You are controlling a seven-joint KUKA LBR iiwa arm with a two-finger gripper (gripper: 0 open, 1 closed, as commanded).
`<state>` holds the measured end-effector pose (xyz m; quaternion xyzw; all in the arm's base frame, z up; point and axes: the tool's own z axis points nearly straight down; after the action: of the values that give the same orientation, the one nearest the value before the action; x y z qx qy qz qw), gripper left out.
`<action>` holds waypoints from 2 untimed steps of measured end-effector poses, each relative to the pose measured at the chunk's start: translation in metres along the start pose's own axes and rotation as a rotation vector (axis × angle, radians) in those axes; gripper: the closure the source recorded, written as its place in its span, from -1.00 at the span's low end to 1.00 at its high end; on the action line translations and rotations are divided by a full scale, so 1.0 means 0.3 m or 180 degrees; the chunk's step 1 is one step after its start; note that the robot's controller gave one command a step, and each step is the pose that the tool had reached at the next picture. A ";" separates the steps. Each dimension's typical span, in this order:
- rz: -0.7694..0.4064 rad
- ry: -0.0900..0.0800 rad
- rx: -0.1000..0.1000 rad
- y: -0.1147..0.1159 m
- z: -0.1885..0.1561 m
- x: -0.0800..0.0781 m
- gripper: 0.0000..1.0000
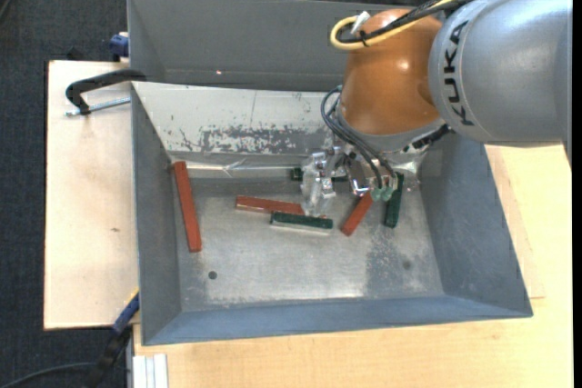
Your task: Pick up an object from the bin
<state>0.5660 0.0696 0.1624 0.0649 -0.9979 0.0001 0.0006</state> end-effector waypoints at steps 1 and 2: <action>-0.0005 -0.0010 -0.0003 0.005 -0.004 -0.003 -1.00; 0.0704 0.0011 -0.0005 0.047 0.315 -0.037 -1.00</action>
Offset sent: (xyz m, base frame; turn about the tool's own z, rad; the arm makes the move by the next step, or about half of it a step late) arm 0.0000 0.0000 0.0000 0.0000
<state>0.5752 0.0850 0.0679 -0.0457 -0.9990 -0.0005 0.0023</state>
